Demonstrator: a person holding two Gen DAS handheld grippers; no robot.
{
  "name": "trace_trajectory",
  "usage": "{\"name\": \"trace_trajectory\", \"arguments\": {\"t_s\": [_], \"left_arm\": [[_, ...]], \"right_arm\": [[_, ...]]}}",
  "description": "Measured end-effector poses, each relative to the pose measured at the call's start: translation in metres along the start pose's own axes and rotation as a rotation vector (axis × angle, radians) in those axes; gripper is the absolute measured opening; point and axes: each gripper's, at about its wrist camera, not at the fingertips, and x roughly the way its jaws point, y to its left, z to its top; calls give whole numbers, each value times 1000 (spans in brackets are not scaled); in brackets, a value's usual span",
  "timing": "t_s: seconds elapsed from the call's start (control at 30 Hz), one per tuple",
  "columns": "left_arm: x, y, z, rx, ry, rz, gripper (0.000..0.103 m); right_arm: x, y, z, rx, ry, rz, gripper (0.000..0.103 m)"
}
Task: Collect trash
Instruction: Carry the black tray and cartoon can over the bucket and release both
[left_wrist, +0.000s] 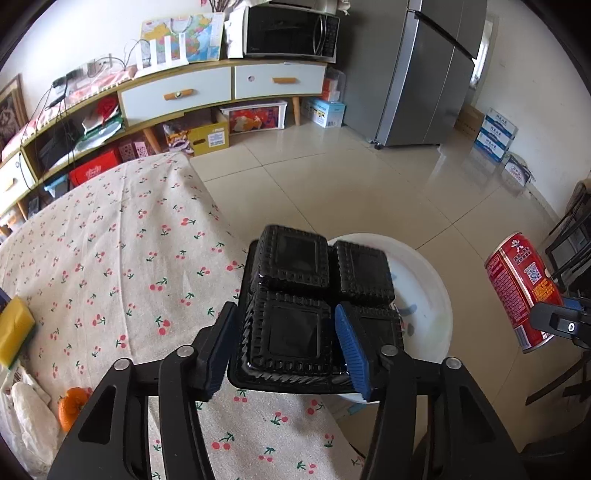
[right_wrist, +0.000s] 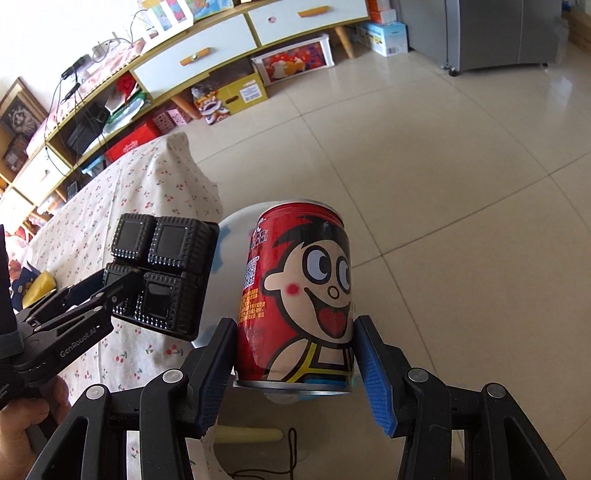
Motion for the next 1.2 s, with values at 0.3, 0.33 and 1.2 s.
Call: {"name": "trace_trajectory", "arguments": {"t_s": [0.3,0.33,1.2], "left_arm": [[-27,26,-16,-13,18,9,93],[-32,31,-19,-16,22,10,94],[-104,141,-65,-159,63,61,101]], "right_arm": [[11,11,1,-13,22,-6,56],[13,13,1,-15,26,-8,56],[56,36,12,22,77,-63,58]]}}
